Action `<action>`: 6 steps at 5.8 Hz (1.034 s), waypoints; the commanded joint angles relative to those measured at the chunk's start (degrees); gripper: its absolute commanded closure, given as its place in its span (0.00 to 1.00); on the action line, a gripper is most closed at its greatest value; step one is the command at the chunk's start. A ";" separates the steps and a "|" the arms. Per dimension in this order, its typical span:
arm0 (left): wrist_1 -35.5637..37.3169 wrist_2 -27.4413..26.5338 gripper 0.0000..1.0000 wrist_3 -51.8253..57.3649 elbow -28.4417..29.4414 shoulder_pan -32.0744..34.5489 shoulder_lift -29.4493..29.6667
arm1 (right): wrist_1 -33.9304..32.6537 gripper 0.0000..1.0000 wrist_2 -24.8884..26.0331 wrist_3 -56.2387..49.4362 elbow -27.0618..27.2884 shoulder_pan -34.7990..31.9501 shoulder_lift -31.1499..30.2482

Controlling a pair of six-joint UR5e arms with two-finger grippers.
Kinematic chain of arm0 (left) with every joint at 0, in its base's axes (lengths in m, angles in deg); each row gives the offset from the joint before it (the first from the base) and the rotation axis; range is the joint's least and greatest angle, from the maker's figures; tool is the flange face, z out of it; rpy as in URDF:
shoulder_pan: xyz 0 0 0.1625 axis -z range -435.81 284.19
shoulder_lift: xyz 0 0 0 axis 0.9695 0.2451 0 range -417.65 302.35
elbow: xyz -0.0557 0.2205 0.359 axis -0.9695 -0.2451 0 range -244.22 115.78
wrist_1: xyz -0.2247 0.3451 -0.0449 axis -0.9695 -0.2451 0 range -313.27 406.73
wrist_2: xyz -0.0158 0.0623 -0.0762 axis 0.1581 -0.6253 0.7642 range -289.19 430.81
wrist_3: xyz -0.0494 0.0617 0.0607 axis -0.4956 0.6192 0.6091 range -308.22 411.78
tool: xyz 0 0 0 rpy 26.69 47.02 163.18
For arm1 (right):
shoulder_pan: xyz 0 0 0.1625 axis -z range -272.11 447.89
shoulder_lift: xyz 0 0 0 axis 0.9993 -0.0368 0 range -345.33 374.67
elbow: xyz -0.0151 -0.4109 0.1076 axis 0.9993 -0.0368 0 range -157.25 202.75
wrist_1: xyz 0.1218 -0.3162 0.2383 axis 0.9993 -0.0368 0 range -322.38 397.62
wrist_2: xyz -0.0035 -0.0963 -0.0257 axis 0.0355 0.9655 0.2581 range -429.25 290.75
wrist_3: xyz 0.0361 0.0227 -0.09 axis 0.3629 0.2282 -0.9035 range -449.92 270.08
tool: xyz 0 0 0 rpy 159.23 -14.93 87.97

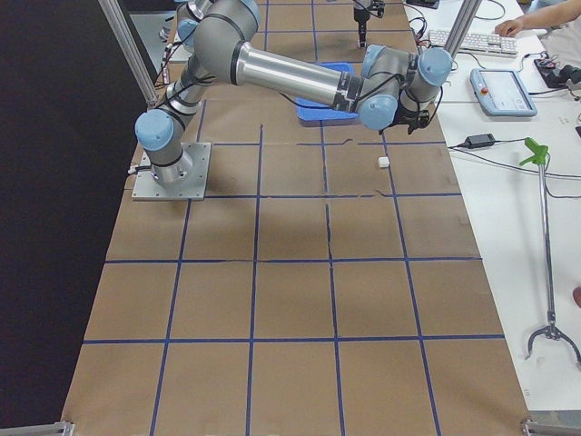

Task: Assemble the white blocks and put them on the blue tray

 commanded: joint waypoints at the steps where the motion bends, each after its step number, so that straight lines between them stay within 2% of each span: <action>1: 0.04 0.01 0.94 0.32 0.06 0.00 -0.54 | 0.11 0.00 -10.74 -7.89 1.19 3.53 5.97; 3: -0.92 0.18 0.94 1.72 -1.24 1.48 -4.65 | -3.47 0.00 -18.65 -14.51 7.40 3.54 8.19; 4: -2.93 0.01 0.94 3.20 -1.34 7.41 -6.59 | -8.19 0.00 -20.52 -18.20 10.40 3.54 9.42; 6: -6.62 -0.44 0.94 4.96 -4.13 21.20 -9.58 | -12.01 0.00 -20.54 -18.59 11.04 3.54 10.04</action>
